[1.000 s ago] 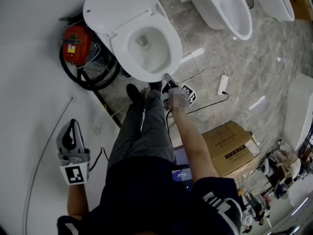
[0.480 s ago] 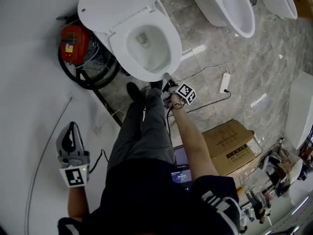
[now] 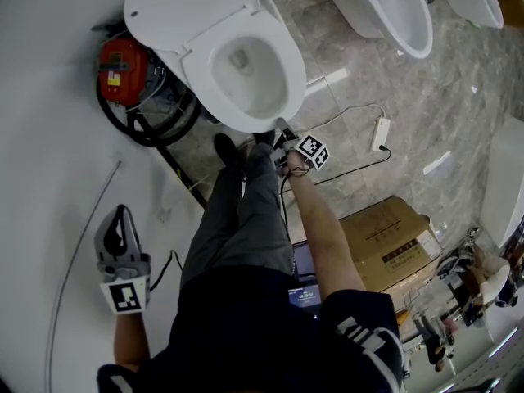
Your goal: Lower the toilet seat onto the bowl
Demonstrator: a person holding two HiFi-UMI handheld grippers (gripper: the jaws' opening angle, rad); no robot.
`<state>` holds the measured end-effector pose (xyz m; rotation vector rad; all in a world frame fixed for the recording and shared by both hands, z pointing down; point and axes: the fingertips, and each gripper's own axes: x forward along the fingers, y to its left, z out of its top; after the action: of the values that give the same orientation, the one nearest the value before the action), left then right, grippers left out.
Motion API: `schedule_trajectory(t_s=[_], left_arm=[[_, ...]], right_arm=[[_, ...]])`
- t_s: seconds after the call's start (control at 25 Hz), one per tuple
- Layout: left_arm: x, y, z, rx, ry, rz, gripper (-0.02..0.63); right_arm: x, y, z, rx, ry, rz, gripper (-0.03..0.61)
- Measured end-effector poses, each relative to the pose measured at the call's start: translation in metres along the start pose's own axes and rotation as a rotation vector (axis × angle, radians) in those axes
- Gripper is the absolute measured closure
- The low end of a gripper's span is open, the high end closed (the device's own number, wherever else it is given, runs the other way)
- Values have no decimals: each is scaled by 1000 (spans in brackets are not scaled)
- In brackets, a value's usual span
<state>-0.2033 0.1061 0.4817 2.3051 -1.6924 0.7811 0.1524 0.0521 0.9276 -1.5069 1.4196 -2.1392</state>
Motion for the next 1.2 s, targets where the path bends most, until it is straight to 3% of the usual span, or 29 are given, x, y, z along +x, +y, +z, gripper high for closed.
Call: schedule_trajectory(t_s=[1.2], left_arm=[[26,-1,-22,1,77,-22,589]], right_arm=[[34,-43,3,0,25,-68,463]])
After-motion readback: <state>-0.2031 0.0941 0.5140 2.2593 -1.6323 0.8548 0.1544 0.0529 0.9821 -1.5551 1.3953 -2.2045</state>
